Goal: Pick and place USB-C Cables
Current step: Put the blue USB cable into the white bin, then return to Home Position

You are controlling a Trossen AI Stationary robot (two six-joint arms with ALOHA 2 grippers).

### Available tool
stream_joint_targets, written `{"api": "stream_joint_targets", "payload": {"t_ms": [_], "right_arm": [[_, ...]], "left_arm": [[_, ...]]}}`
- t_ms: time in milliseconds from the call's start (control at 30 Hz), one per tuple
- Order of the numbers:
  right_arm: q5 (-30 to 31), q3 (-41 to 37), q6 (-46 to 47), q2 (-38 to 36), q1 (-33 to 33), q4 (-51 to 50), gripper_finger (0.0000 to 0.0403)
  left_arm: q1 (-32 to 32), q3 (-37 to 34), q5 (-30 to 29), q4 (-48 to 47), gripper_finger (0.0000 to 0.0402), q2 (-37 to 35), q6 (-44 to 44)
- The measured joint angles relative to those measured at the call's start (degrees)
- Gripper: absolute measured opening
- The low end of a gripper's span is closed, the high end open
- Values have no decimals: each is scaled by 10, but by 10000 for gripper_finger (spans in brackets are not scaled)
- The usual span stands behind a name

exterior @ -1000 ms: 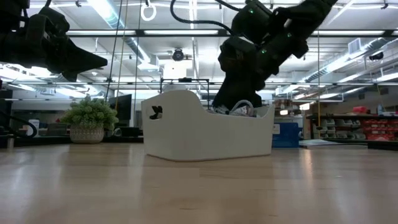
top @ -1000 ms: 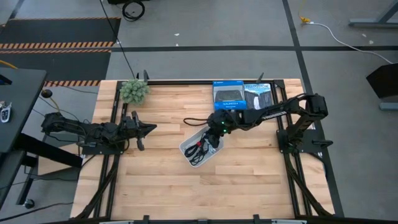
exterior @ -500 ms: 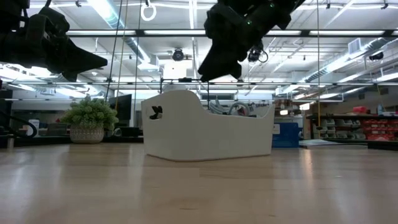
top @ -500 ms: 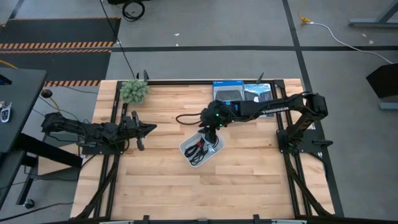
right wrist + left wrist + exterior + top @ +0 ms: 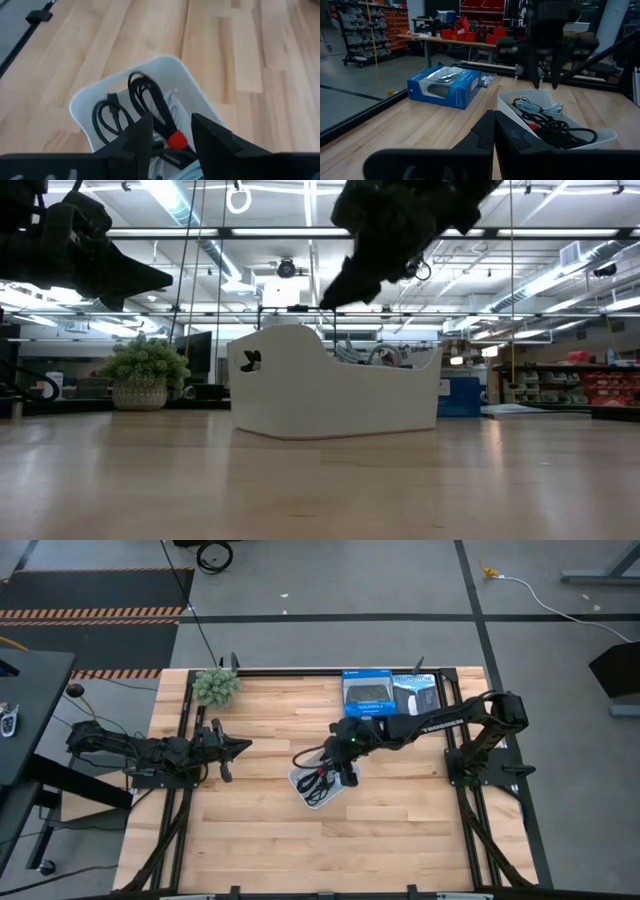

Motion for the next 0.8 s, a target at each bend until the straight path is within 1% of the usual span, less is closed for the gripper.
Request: {"api": "stream_joint_targets", "payload": {"t_ms": [133, 300, 400, 533, 600, 700, 800], "right_arm": [[3, -69, 6, 0, 0, 83, 132], [15, -162, -16, 0, 0, 183, 121], [14, -198, -33, 0, -7, 203, 115], [12, -205, -38, -3, -13, 187, 106], [13, -196, -35, -2, -13, 180, 102], [15, -167, -23, 2, -10, 161, 97], [17, -122, -15, -1, -6, 157, 96]], "left_arm": [[0, 0, 0, 0, 11, 0, 0], [0, 0, 0, 0, 11, 0, 0], [0, 0, 0, 0, 11, 0, 0], [0, 0, 0, 0, 11, 0, 0], [0, 0, 0, 0, 11, 0, 0], [0, 0, 0, 0, 11, 0, 0], [0, 0, 0, 0, 11, 0, 0]]}}
